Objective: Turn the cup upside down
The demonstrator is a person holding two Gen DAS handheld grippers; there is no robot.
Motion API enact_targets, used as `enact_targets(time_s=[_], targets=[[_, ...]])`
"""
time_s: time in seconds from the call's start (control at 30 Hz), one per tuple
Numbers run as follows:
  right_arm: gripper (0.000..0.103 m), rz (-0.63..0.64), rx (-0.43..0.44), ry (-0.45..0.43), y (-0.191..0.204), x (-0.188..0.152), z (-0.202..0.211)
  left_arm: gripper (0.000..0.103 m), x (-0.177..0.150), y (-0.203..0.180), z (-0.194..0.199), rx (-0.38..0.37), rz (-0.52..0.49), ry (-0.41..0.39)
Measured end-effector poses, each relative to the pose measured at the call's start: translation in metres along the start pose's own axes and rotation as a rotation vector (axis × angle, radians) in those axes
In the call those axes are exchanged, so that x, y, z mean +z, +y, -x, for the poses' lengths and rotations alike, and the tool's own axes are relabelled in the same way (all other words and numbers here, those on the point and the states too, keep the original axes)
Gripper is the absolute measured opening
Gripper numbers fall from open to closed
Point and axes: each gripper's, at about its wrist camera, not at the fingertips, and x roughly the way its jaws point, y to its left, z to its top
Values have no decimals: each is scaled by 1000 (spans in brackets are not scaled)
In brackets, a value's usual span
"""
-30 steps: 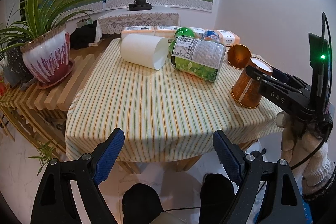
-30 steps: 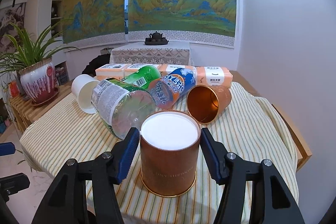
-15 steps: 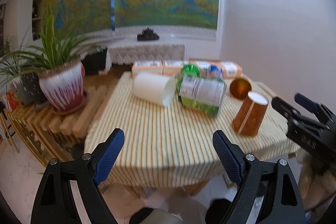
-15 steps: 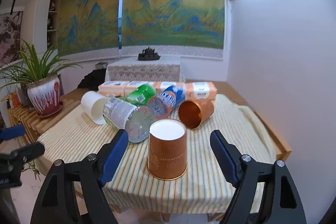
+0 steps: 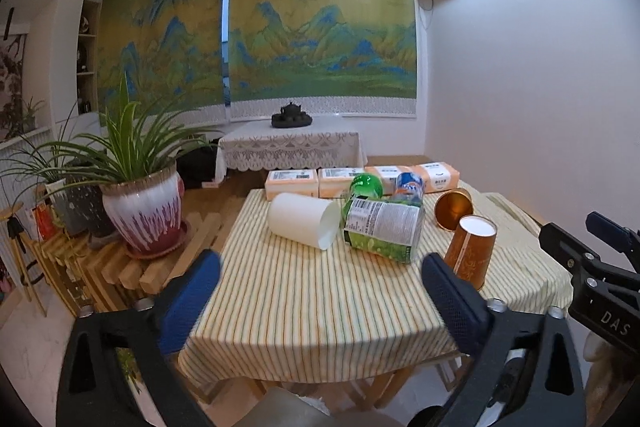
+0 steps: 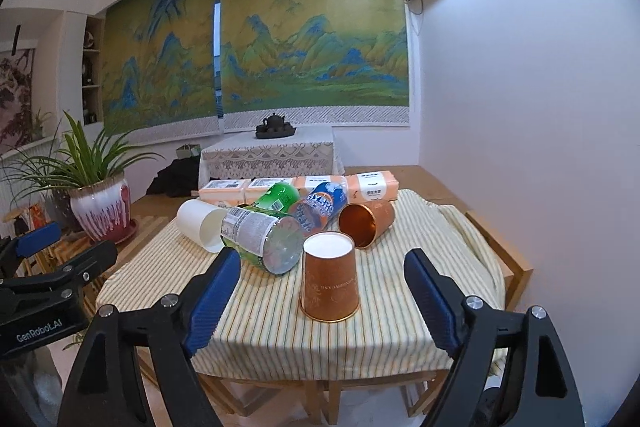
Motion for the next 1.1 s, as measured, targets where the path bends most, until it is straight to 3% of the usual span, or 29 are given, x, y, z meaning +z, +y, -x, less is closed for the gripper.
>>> enact_targets(time_s=[0.37, 0.63, 1.1], targets=[[93, 10, -46, -99, 4, 2, 30, 103, -2, -8, 22, 24, 5, -65], [100, 24, -55, -116, 6, -1, 33, 103, -2, -6, 19, 18, 24, -49], [100, 25, -51, -118, 6, 2, 31, 103, -2, 0, 14, 19, 38, -40]])
